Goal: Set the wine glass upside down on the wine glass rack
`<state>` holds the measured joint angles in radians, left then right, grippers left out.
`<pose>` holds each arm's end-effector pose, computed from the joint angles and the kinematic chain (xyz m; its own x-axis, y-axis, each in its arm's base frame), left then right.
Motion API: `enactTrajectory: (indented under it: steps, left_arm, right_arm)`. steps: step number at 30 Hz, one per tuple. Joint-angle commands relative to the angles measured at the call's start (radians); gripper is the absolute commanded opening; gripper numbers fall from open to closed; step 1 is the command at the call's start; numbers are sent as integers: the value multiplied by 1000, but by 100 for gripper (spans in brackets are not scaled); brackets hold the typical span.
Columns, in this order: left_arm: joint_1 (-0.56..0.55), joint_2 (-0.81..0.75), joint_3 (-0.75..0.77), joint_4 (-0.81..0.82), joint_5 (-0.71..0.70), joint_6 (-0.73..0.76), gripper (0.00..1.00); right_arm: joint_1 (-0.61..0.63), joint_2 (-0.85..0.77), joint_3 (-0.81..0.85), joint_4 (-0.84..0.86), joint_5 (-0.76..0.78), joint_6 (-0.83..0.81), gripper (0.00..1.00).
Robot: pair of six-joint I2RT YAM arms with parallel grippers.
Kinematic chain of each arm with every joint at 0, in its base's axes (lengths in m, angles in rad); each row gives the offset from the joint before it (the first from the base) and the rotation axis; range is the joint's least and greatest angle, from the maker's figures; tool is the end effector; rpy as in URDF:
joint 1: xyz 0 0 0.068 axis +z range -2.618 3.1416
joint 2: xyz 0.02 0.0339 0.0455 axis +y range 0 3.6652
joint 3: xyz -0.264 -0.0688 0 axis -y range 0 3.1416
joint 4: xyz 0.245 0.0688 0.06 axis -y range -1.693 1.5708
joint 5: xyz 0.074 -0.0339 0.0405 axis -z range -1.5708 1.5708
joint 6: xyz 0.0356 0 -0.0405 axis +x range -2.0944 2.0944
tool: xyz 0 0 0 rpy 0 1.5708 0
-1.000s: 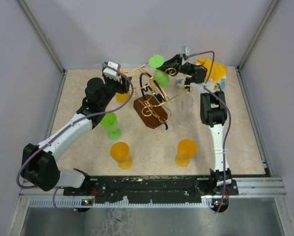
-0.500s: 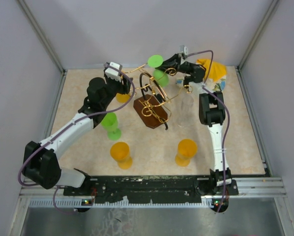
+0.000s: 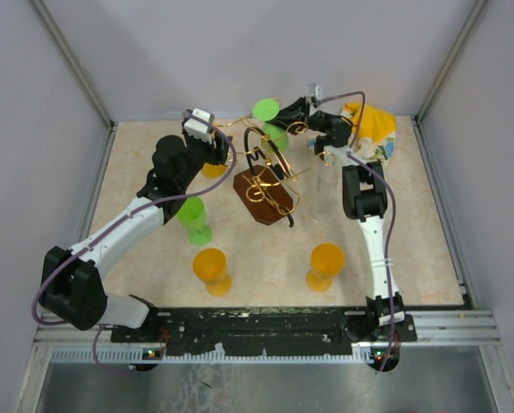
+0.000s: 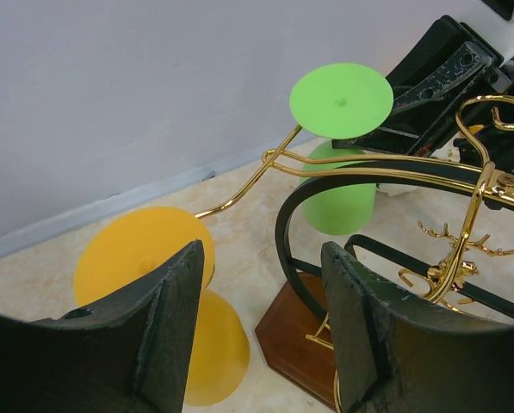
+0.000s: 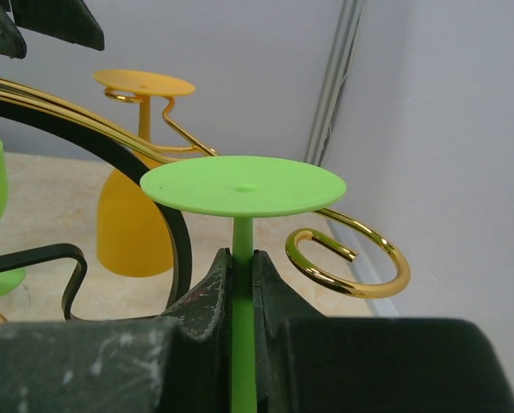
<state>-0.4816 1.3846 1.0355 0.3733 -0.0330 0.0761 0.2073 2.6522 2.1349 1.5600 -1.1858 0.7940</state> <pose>0.2943 -0.1525 0.3482 0.0544 0.0573 -0.9969 0.4308 0.8993 0.0752 0.5213 0.1434 0.2441 0.2115 0.3182 -0.9241 -0.9774 0.0635 -0.2018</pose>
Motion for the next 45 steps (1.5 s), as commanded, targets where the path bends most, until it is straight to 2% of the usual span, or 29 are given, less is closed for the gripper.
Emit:
enactTrajectory:
  steps: [1,20,31,45]
  left_arm:
    - [3,0,31,8,11,13,63]
    - [5,8,41,3,9,27,63]
    - [4,4,40,1,12,28,63]
    - [4,-1,39,-5,16,22,63]
  right_arm:
    - [5,-24,3,100,57,-66,0]
    - [13,-37,-63,-53,262,-297,0]
    - [13,-152,-239,-138,398,-480,0]
    - [-6,-281,-425,-119,509,-567,0]
